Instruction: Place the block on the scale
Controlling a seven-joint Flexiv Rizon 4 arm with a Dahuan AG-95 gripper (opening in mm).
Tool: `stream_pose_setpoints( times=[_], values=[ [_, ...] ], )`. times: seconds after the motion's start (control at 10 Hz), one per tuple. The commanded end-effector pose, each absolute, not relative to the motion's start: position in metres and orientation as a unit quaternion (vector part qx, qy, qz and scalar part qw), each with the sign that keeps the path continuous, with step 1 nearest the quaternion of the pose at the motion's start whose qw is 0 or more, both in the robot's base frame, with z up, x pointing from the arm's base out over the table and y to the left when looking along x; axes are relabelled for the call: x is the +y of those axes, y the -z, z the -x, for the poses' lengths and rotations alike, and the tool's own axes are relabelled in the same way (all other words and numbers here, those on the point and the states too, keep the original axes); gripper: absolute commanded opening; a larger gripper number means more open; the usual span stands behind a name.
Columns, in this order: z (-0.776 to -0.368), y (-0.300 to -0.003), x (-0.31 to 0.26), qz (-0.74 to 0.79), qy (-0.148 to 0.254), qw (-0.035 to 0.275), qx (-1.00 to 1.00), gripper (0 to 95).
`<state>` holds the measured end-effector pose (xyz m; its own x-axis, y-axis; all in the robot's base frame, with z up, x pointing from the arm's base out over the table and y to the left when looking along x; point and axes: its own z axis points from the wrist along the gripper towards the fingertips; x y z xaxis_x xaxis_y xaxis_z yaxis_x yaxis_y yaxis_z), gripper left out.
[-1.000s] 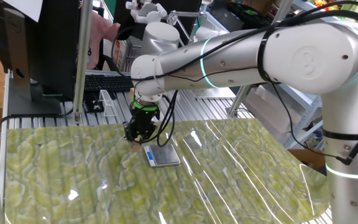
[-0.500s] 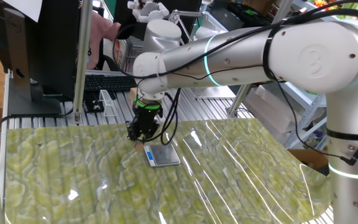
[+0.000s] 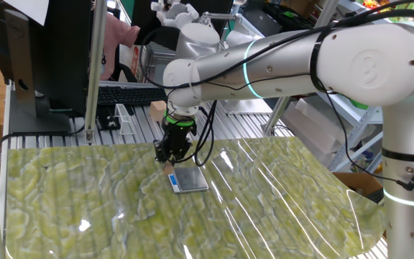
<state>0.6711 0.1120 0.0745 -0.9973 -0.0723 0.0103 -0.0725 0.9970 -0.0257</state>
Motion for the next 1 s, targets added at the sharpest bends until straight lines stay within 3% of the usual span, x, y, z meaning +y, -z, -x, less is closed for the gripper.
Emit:
stream_pose_setpoints(
  times=[0.1,1.0],
  values=[
    [-0.665,-0.080,0.106,-0.037,-0.014,0.004,-0.999,0.0],
    [-0.668,-0.076,0.078,-0.054,-0.037,-0.011,-0.998,0.0]
  ],
)
